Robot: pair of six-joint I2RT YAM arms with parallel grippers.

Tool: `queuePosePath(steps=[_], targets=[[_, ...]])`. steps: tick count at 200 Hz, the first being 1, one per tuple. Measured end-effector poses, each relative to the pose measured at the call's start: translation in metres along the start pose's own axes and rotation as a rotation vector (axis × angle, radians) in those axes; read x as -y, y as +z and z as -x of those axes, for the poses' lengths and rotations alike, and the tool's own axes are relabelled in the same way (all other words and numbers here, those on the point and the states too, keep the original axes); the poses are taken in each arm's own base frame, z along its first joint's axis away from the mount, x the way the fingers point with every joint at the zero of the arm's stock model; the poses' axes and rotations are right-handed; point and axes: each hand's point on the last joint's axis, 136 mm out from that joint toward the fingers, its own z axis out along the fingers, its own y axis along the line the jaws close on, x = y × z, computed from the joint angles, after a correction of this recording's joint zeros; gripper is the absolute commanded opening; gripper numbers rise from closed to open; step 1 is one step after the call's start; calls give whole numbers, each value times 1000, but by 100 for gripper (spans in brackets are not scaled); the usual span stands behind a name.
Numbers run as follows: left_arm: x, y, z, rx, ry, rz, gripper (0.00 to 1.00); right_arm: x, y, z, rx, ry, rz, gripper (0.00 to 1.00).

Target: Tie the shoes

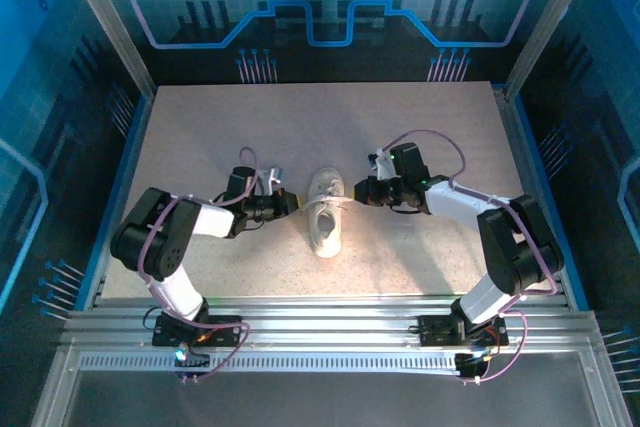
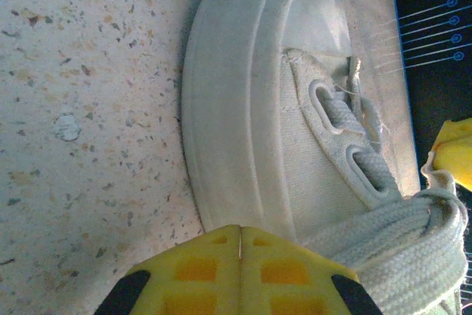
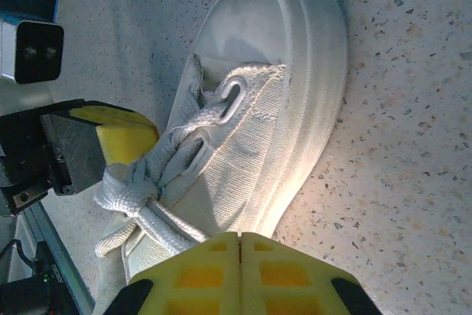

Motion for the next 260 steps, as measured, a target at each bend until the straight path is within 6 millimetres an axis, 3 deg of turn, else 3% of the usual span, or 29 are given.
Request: queuePosePath(steps=[151, 156, 166, 176, 188, 204, 231, 243, 247, 260], targets=[[-9, -5, -5, 1, 6, 18, 0, 23, 1, -1, -33, 21, -38, 0], [-9, -6, -4, 4, 7, 18, 0, 23, 1, 0, -33, 21, -38, 4], [-8, -7, -4, 7, 10, 16, 25, 21, 2, 4, -29, 18, -34, 18], [-6, -10, -3, 14, 15, 17, 42, 19, 1, 8, -22, 15, -30, 35], [-6, -15, 1, 30, 29, 35, 51, 17, -2, 16, -6, 13, -28, 45], [-4, -24, 7, 53, 44, 59, 58, 15, -8, 29, 17, 15, -24, 51], [10, -50, 23, 107, 118, 96, 60, 9, -31, 49, 80, 19, -8, 52], [13, -55, 28, 121, 146, 108, 59, 7, -45, 56, 113, 20, -7, 46], [24, -64, 39, 153, 184, 107, 59, 6, -49, 59, 126, 20, -6, 44], [32, -70, 44, 154, 238, 114, 58, 0, -60, 62, 157, 16, 3, 33]])
